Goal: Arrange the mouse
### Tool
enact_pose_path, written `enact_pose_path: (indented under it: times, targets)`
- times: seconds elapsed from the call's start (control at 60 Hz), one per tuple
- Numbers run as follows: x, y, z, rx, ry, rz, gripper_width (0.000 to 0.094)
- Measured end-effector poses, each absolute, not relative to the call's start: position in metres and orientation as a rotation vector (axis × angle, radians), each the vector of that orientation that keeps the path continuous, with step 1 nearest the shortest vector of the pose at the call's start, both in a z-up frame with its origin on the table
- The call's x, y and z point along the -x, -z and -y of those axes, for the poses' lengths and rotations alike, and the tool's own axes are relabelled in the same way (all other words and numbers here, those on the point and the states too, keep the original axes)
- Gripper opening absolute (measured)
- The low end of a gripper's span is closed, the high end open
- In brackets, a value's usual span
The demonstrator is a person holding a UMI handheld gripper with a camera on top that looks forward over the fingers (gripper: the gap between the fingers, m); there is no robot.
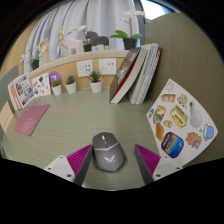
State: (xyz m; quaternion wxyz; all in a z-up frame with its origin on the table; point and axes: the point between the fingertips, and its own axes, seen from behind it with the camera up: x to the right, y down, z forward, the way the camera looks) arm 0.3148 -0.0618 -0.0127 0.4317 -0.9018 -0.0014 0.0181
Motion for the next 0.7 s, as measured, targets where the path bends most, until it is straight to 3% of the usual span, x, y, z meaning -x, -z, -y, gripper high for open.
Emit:
enact_pose_path:
  times: [0.133, 0.25, 0.533, 0.6, 0.633, 0.65, 0.7]
  targets:
    - [-0.319, 0.012, 0.047, 2.254, -0.042, 0.01, 0.0741]
    - [-0.323, 0.013, 0.04, 2.25, -0.033, 0.0, 0.051]
    - [-0.322, 0.016, 0.039, 2.316, -0.028, -0.002, 0.0416]
    - [-0.322, 0.017, 0.04, 2.346, -0.017, -0.012, 0.0356]
    - [-0.322, 0.018, 0.041, 2.366, -0.004, -0.013, 0.0408]
    - [-0.323, 0.017, 0.04, 2.371, 0.004, -0.015, 0.0313]
    - [-0.321, 0.017, 0.039, 2.394, 0.024, -0.028, 0.0312]
